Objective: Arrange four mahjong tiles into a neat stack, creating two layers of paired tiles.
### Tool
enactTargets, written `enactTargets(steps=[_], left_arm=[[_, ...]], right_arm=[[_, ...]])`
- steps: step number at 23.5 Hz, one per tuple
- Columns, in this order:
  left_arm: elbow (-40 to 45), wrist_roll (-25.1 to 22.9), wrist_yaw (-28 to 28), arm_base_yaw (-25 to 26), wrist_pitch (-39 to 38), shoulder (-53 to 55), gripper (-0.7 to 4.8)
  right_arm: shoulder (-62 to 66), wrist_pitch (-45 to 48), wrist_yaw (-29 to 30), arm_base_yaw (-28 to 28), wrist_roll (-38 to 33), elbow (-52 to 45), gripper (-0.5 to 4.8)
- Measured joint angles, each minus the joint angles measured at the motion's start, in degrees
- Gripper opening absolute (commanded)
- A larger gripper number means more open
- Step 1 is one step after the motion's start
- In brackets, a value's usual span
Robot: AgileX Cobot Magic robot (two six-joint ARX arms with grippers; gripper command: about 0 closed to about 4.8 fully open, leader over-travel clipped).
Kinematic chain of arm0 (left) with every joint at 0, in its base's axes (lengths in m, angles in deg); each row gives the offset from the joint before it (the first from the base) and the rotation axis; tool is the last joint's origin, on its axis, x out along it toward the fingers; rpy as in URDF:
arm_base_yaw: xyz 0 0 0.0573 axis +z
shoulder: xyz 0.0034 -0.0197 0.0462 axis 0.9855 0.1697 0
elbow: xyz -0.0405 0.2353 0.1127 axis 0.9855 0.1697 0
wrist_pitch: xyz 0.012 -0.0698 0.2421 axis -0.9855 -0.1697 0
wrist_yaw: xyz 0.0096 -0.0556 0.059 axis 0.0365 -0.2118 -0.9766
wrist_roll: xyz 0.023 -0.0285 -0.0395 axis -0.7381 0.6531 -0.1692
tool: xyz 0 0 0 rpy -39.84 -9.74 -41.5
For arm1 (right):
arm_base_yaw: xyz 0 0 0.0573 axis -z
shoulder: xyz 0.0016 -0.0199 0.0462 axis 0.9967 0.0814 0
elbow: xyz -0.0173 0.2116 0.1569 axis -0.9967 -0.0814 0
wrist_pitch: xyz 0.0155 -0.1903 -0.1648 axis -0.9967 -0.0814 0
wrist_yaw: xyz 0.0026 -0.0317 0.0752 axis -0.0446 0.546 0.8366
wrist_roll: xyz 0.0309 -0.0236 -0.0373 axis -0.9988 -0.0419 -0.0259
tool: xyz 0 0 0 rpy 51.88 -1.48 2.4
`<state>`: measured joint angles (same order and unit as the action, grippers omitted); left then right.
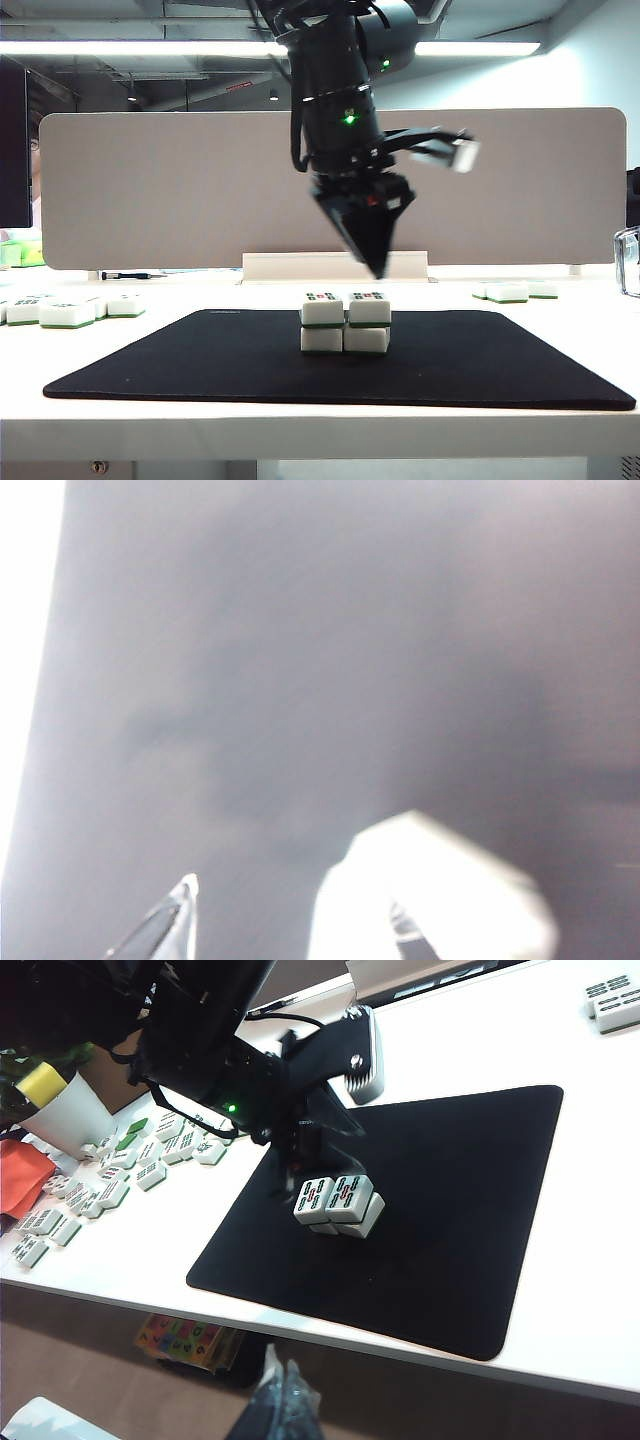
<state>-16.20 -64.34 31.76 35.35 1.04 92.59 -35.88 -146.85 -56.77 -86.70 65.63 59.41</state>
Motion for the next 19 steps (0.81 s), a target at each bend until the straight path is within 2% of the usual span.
enactTargets(steps=[1, 2, 3, 4, 6, 12, 16, 19], left_arm=[[0.0, 5.22, -6.71, 0.35, -0.37, 0.0, 2.21], [0.0, 8.31, -12.11, 0.63, -1.42, -0.02, 1.79], [0.0, 10.1, -15.41, 1.05, -3.17, -0.04, 1.31], [0.0, 11.91, -16.76, 1.11, -5.49, -0.17, 1.14], [0.0, 16.48, -16.92, 1.11, -10.19, -0.31, 1.1], [0.0, 29.14, -15.82, 1.46, -16.44, -0.31, 1.09], [0.0, 33.31, -6.78, 1.44, -17.79, -0.31, 1.09], [0.0, 34.29, -4.28, 1.44, -17.55, -0.31, 1.1]], right_arm=[[0.0, 0.0, -0.02, 0.0, 0.0, -0.02, -0.01], [0.0, 0.0, -0.09, 0.0, 0.0, -0.02, -0.01], [0.0, 0.02, -0.09, 0.0, 0.0, 0.0, -0.01], [0.0, 0.0, -0.11, 0.0, 0.0, 0.0, -0.01], [0.0, 0.0, -0.11, 0.0, 0.0, 0.0, -0.01], [0.0, 0.0, -0.11, 0.0, 0.0, 0.0, -0.01], [0.0, 0.0, -0.11, 0.0, -0.02, 0.0, -0.01], [0.0, 0.0, -0.11, 0.0, 0.0, -0.02, -0.01]])
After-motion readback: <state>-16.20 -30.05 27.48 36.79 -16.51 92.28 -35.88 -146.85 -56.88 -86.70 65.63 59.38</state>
